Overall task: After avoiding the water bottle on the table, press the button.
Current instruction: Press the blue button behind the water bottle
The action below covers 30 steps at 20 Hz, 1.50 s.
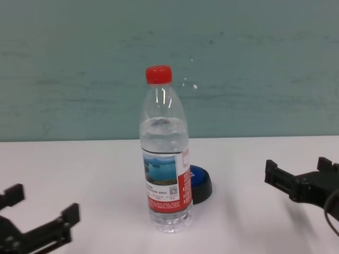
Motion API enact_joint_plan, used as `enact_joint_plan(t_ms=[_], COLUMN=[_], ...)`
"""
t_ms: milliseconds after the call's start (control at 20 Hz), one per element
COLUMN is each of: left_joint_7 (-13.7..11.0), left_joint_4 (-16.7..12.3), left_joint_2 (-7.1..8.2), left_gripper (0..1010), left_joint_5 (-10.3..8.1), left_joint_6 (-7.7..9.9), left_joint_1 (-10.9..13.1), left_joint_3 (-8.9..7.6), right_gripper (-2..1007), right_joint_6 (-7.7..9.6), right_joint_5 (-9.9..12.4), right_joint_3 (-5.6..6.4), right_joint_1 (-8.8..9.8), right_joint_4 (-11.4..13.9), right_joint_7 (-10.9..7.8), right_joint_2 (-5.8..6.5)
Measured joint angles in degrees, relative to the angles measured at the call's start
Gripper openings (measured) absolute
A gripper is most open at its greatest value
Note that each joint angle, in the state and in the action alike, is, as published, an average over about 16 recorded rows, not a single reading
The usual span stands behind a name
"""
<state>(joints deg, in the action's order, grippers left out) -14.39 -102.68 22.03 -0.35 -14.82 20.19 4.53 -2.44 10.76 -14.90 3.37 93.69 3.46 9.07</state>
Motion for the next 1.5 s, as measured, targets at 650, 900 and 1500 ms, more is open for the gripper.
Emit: enact_joint_plan(t_ms=[650, 900, 1500], left_joint_7=[-6.2, -7.9, -9.0], left_joint_4=[6.6, 12.4, 24.8], left_joint_2=[3.46, 3.65, 1.88], left_gripper=[1000, 1000, 1000], left_joint_5=[-7.41, -9.44, -7.79], left_joint_6=[-0.45, 0.09, -0.17], left_joint_1=[-5.3, -11.1, -24.3], left_joint_3=[-4.58, -3.64, 2.76], right_gripper=[1004, 1004, 1004], right_joint_6=[0.00, 0.00, 0.00], right_joint_5=[0.0, 0.0, 0.0], right_joint_3=[0.00, 0.00, 0.00], right_joint_1=[0.00, 0.00, 0.00], right_joint_4=[0.0, 0.0, 0.0], right_joint_7=[0.00, 0.00, 0.01], right_joint_2=[0.00, 0.00, 0.00])
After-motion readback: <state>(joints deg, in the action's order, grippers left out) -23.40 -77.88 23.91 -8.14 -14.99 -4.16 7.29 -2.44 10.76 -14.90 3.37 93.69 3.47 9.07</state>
